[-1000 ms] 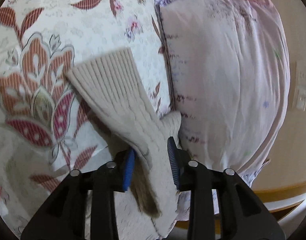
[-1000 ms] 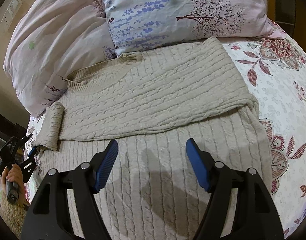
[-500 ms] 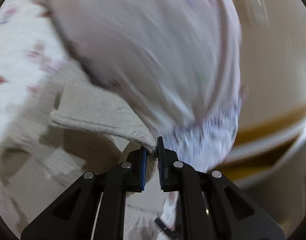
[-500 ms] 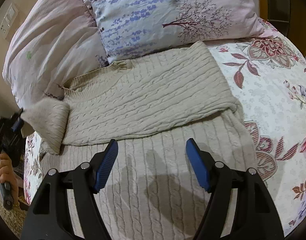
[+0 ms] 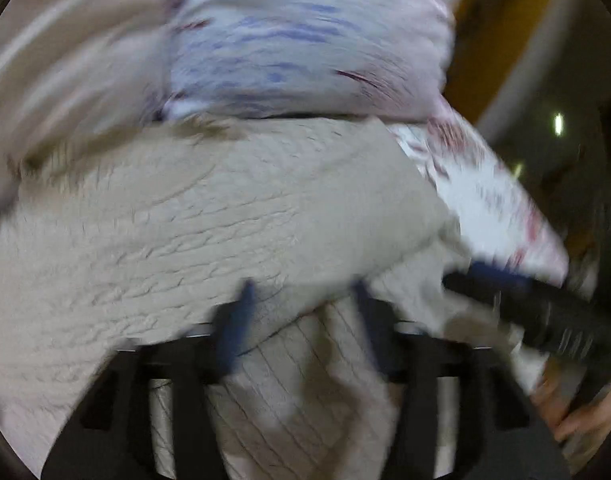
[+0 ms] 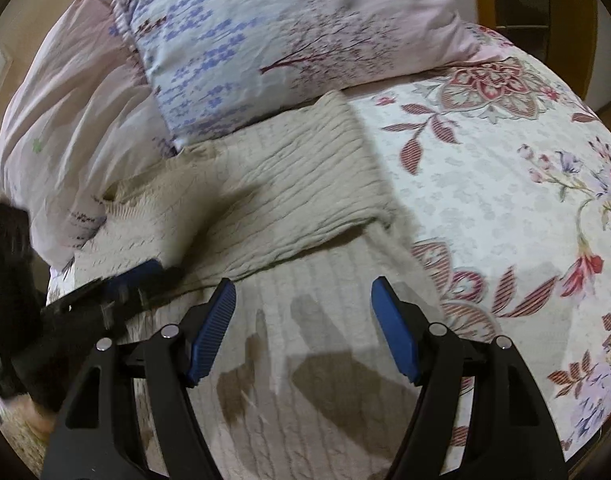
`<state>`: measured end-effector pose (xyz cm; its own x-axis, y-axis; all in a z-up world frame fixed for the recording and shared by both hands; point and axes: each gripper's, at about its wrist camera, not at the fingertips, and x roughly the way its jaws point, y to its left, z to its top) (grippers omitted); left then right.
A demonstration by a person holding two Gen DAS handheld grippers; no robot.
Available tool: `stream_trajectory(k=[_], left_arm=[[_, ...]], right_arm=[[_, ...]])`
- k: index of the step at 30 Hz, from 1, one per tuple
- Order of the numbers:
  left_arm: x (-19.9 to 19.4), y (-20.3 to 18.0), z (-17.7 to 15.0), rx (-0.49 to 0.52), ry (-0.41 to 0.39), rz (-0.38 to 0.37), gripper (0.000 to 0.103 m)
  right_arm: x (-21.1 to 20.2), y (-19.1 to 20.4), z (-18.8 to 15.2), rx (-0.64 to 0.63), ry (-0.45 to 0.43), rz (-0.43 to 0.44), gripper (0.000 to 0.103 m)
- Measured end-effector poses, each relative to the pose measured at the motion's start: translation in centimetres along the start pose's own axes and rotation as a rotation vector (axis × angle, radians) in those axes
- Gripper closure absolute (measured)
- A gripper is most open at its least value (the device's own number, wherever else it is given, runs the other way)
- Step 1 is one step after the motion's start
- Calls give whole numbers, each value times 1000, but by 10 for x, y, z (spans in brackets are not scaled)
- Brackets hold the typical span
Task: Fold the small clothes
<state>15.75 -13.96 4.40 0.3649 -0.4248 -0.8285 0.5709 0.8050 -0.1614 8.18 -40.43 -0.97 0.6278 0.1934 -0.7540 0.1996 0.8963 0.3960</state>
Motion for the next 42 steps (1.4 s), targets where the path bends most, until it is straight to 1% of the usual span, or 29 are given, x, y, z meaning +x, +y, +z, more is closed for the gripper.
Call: stream_trajectory(k=[1,3,5,6,8,10,13,16,17,19,21,23,24,25,27,28,30,34,36,37,38,40,41,42], left_arm=[[-6,-5,-6,41,-16,22,29],[-17,0,-13,32,-21,29,28],[-30,18,-23,-30,-29,39,28],[-38,30,-28,-74,-33,46,28],[-60,66,-46,-196,-45,70,28],[-82,94,-65,-284,-63,113,29],[-121,142,-102,-431,-100,242,29],[-144,171,-131,-528,-111,342,29],[-147,176,-137,-549,-106,359,29],[-149,186,-149,-588,-87,389,29],[-146,190,-158,-616,-68,397,29],[-144,192,-165,-631,-51,390,29],[-142,192,-167,-634,-44,385,29],[-139,191,-168,-637,-36,380,29],[-134,190,-170,-648,-19,365,29],[-132,190,-172,-655,-11,356,29],[-130,189,-171,-648,-13,361,29],[-130,187,-169,-645,-11,359,29],[-131,188,-169,-656,-17,353,29],[-131,189,-170,-661,-21,351,29],[-131,189,-170,-663,-23,350,29],[-131,189,-170,-664,-25,350,29],[-131,189,-169,-664,-24,350,29],[-131,189,-169,-666,-23,347,29]], right_arm=[[-1,-1,4,5,-3,-1,34],[-3,-1,10,11,-5,17,37],[-3,2,16,14,-8,47,38],[-2,3,19,23,-4,78,40],[3,6,25,47,7,122,45],[10,8,32,74,24,157,54],[20,15,39,72,47,170,57],[33,24,42,46,78,156,58],[38,26,42,38,89,150,60],[49,31,41,22,125,134,71],[56,34,36,12,152,123,77],[57,40,32,-12,140,111,83],[57,42,31,-21,142,115,90],[57,44,29,-32,146,119,93],[57,50,29,-62,134,105,95],[54,57,32,-91,111,94,95],[43,67,41,-142,55,80,96],[0,103,62,-266,-150,96,96],[-8,113,66,-314,-206,71,96],[-4,116,65,-336,-208,45,96],[4,116,65,-348,-188,15,96],[39,103,58,-344,-77,-68,96],[54,95,54,-320,-24,-92,96],[62,83,52,-290,10,-100,96]])
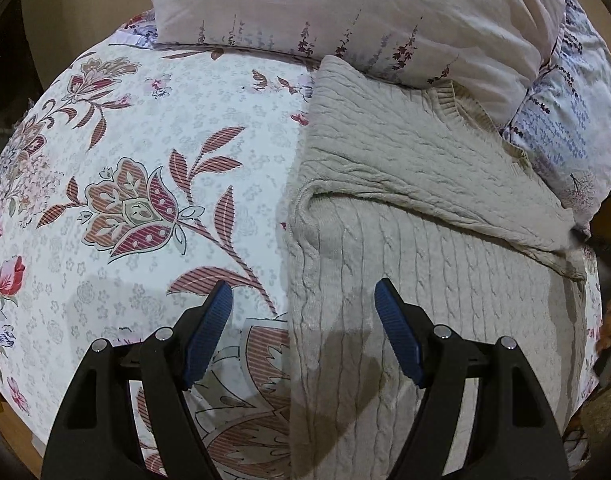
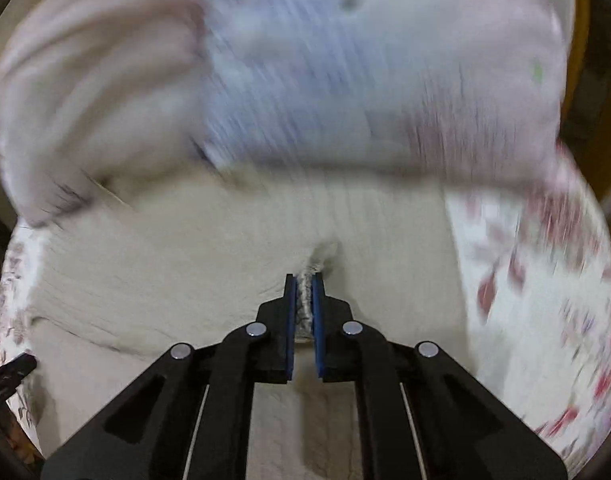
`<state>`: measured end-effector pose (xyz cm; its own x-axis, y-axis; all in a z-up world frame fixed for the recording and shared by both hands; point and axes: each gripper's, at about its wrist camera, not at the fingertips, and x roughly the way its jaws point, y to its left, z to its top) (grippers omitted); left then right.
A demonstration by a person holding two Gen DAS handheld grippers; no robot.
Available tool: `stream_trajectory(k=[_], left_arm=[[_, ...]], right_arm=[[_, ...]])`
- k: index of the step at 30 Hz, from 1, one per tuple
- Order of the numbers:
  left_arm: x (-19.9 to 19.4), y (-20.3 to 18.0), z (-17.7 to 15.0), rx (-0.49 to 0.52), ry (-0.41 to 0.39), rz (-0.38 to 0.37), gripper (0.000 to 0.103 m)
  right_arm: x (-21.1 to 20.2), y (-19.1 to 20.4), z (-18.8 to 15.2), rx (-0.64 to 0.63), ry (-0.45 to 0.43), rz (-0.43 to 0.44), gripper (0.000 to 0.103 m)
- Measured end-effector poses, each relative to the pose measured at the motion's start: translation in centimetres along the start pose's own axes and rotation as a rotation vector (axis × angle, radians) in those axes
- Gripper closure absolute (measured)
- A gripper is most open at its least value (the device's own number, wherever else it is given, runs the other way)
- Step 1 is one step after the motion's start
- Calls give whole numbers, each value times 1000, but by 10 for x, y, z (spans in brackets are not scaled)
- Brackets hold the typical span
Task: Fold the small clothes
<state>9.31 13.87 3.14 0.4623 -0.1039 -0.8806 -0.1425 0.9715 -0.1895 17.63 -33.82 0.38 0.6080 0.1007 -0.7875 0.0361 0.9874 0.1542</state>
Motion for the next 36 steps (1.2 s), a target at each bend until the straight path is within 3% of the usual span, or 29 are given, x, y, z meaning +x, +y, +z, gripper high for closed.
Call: stream_trajectory(k=[3,9,14,18,21,22,24,29,36], left_arm=[[-1,4,1,-18,2,-21,29],[-2,5,1,-20,10,-34,28],[-2,7,1,-34,19,-71,17],[2,-3,-1,29,36,-30,13],[5,-10,-2,76,48,0,12],[6,-11,-3,87,53,10,12],[7,-12,-3,95,61,17,12],[4,-12,-10,91,44,21,12],[-1,-14,-19,102,39,26,12]], right_arm=[[3,-8,-8,47,-6,28,96],[10,-7,-12,45,9,1,95],[16,-9,-14,31,-1,-25,93],[20,-3,-15,24,-13,-52,91],[18,-2,-17,40,-4,-50,81],[15,-4,-19,50,2,-52,63],[-3,-14,-29,75,-20,-38,43],[-43,-47,-64,129,-77,15,39],[-71,-99,-119,230,-56,85,39]])
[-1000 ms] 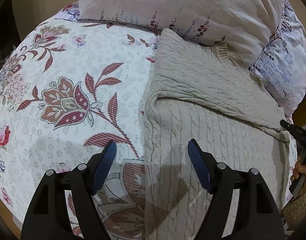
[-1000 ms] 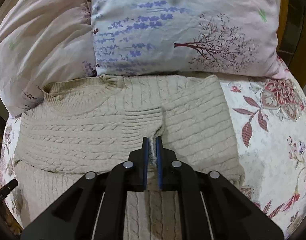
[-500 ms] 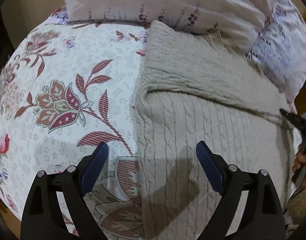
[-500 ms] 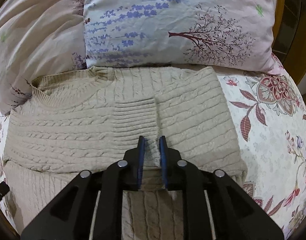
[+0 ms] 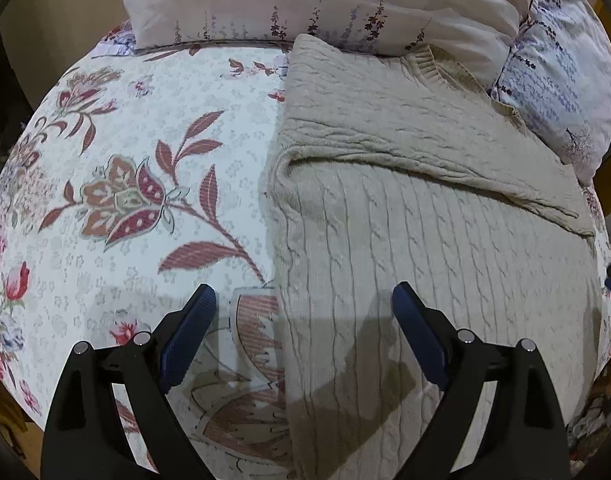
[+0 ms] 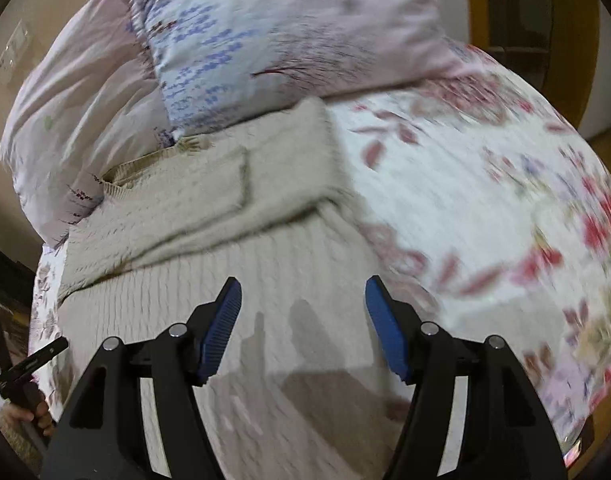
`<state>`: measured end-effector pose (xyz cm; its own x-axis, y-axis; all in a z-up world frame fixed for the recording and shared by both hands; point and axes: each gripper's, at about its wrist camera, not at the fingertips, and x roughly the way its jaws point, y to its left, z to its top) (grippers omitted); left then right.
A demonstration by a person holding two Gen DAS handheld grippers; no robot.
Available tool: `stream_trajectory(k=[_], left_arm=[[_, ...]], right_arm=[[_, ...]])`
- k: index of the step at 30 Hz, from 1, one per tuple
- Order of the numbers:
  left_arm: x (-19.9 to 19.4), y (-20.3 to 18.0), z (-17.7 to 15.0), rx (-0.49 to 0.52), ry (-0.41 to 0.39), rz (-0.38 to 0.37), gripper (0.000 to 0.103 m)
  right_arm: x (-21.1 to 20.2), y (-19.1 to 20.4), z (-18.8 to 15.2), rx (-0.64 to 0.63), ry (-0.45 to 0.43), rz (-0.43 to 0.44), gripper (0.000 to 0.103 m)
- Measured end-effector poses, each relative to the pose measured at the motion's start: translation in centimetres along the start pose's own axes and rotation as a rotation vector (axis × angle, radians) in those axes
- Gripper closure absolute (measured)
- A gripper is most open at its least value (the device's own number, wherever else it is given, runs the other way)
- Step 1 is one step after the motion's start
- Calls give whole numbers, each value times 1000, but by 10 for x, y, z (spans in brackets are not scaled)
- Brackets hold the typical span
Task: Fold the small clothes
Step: 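Grasp the sweater hem with both grippers and lift it toward the collar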
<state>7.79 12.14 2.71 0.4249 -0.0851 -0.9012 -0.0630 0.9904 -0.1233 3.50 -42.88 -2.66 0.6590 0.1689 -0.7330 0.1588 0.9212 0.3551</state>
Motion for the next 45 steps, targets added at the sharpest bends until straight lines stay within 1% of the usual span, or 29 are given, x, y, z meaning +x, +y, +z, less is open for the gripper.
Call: stream_trajectory(k=[1,4,6,8,9,10,13,16,17,18,19,22,24,27,31,32,33,37,38,39,40,41,42,43,45], left_arm=[[-1,1,-1,-9,0,-8,12],[-8,10,-8,-59,1,-63,12],[-13,18,-14,-99,4,-114,12],[-17,23,-20,-132,12,-161,12],[-19,25,-23,-142,16,-179,12],[-21,27,-26,-154,20,-199,12],[-26,34,-36,-196,34,-272,14],[-31,39,-47,-235,56,-352,20],[-32,40,-49,-241,60,-368,22],[-32,41,-52,-249,68,-388,25],[-33,41,-55,-257,76,-409,26],[-36,43,-67,-278,98,-470,30],[-36,42,-72,-284,115,-508,34],[-36,40,-82,-282,139,-557,37],[-36,38,-93,-285,178,-623,38],[-36,37,-96,-286,195,-643,39],[-36,35,-100,-285,211,-660,39],[-35,29,-109,-272,252,-699,44],[-35,28,-111,-269,259,-701,47],[-34,27,-112,-271,271,-705,54],[-33,26,-114,-273,282,-708,58],[-32,24,-115,-270,295,-709,66],[-31,22,-116,-256,303,-698,71],[-32,20,-117,-242,305,-690,74],[-34,16,-116,-205,309,-671,85]], right_arm=[[-7,-12,-7,26,2,5,39],[-17,-39,-23,95,20,17,38],[-19,-53,-33,123,39,22,38],[-19,-66,-41,151,72,49,38],[-18,-71,-46,168,92,84,38],[-20,-73,-48,169,90,105,38],[-22,-76,-52,161,132,184,37],[-19,-78,-53,160,199,291,37],[-18,-79,-53,163,221,322,38],[-18,-80,-52,164,228,336,39],[-16,-82,-52,175,258,377,43],[-10,-84,-55,201,326,453,46],[-9,-82,-56,188,363,473,50],[-7,-76,-63,158,444,514,55],[-3,-66,-77,132,545,560,67],[-2,-63,-81,124,571,571,69],[-2,-58,-86,106,604,582,72],[-2,-38,-100,22,691,596,78],[-3,-32,-103,1,705,594,80],[-3,-28,-104,-15,712,593,84],[-2,-24,-104,-24,714,593,87],[-3,-22,-104,-33,710,593,88],[-5,-19,-103,-41,701,597,90],[-6,-18,-102,-45,694,599,91],[-8,-9,-97,-60,670,594,93]])
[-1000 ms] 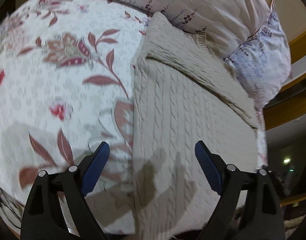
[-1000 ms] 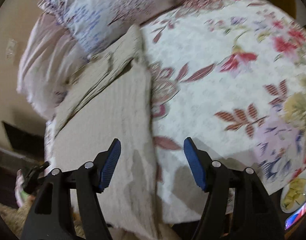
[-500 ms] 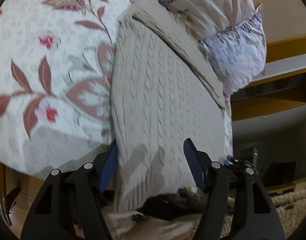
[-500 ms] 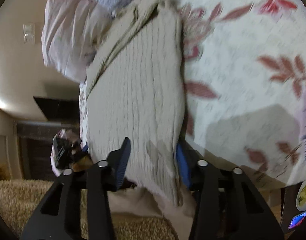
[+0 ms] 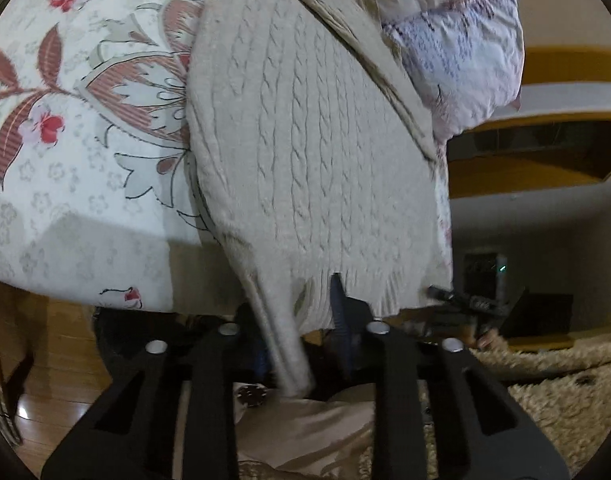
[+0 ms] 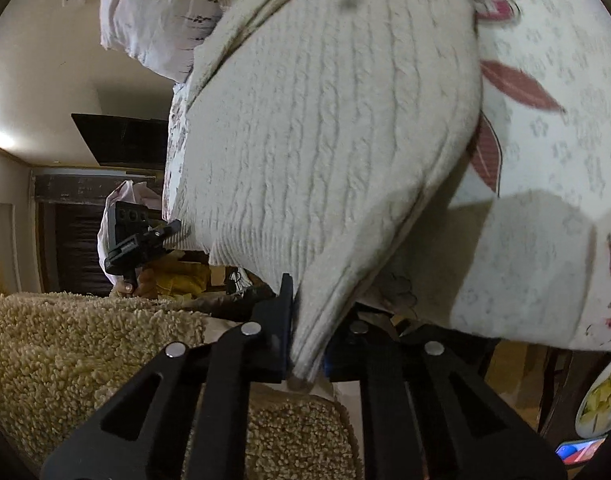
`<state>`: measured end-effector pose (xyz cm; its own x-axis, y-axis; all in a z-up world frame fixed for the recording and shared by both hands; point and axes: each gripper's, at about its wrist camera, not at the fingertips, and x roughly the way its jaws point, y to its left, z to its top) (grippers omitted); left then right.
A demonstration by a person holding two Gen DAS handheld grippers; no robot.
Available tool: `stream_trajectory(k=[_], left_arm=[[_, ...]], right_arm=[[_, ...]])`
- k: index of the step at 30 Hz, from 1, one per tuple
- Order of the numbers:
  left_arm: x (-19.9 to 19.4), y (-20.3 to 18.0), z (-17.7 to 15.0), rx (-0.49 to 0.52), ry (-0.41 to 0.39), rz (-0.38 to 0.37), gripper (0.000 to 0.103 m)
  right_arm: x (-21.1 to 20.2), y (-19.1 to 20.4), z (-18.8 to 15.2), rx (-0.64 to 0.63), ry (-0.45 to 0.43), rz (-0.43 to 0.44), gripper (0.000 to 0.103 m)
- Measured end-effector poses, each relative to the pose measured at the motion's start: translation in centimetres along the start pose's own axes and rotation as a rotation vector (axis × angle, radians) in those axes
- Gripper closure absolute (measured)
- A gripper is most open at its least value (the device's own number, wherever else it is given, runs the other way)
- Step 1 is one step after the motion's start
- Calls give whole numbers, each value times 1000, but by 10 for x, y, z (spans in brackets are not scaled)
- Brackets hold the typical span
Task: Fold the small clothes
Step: 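Grasp the sweater hem with both grippers and lift it toward the collar, then lay the held hem onto the collar with both grippers, then open them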
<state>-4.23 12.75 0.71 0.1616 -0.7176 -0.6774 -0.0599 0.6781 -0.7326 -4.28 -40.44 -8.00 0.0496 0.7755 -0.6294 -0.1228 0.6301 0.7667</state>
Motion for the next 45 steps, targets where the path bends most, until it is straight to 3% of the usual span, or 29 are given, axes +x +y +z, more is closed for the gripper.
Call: stream_trajectory(k=[6,12,18,22,37,45], left_arm=[[-11,-15,12,89,-53,29,95],[-41,-26,44,121,-211,48,96],[-60,-43,87,145,-361,113,96],[-58,-55,119,140,-420,158,96],[-54,-100,217,233,-545,228,96],[-10,-72,257,159,-499,291,96]], right_arm=[[-10,21,10,-89,-93,-87,95],[-43,44,30,-167,-319,-237,96],[-66,72,57,-249,-535,-403,96],[-77,87,83,-309,-643,-485,96],[-85,120,155,-356,-850,-608,96],[-66,89,202,-237,-824,-600,96]])
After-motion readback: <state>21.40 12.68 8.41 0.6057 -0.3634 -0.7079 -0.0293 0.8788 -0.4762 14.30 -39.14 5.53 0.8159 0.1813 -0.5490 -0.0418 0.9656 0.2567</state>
